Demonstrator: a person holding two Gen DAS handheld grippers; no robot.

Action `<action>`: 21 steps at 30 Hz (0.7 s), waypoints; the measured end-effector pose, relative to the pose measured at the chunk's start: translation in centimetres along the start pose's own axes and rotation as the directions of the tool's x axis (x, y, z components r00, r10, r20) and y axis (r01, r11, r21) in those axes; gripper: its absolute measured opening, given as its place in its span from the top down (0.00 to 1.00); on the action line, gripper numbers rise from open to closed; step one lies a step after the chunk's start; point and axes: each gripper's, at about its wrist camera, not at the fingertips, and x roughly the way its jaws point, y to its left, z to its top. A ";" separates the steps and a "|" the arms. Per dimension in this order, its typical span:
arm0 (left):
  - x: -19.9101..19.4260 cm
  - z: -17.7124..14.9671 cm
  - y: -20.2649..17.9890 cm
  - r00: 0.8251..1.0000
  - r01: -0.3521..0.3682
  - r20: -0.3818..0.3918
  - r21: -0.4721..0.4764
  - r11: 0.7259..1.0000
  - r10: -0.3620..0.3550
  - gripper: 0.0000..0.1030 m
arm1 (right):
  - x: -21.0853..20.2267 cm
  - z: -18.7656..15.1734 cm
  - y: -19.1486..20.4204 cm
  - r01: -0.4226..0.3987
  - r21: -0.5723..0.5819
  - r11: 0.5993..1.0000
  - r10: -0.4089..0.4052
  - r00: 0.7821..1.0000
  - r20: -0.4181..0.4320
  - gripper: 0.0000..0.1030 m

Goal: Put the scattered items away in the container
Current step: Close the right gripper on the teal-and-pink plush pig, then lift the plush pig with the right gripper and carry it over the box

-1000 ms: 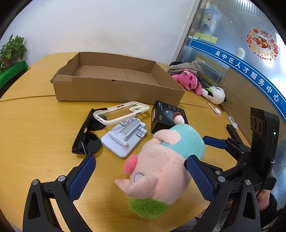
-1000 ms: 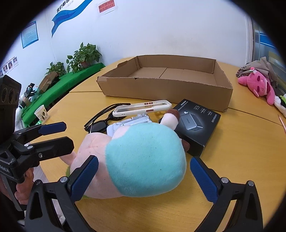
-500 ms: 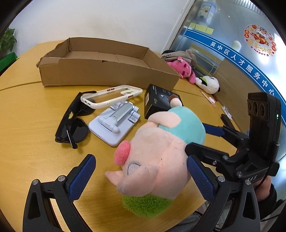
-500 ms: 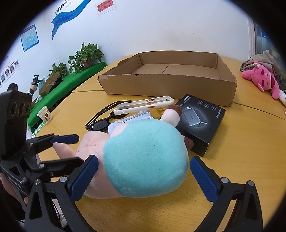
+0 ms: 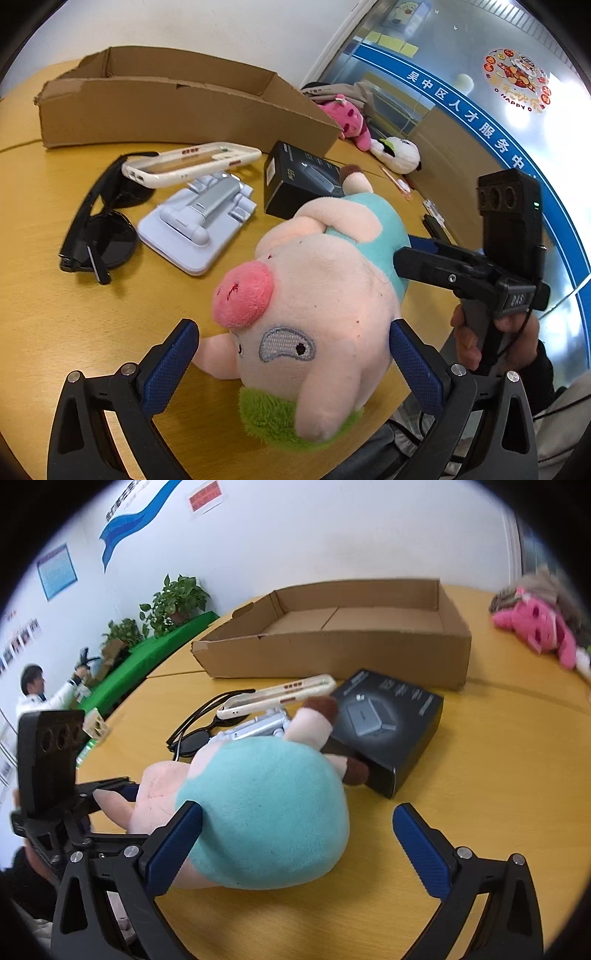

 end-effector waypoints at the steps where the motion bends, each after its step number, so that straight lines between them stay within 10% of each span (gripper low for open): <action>1: 0.1 0.0 0.2 1.000 0.011 -0.008 -0.007 1.000 -0.011 0.00 | 0.4 -0.2 -0.5 -0.035 0.034 0.999 0.036 0.999 -0.018 0.01; 6: 0.6 -0.3 1.0 0.991 0.121 -0.049 -0.062 0.991 -0.124 0.16 | 2.5 -0.8 -0.2 -0.159 0.083 0.984 0.163 0.985 -0.050 0.01; 21: -4.1 1.9 -0.3 0.994 0.098 0.045 -0.021 0.995 -0.097 0.31 | 0.0 1.2 3.9 -0.160 -0.027 0.987 0.161 0.986 0.044 0.19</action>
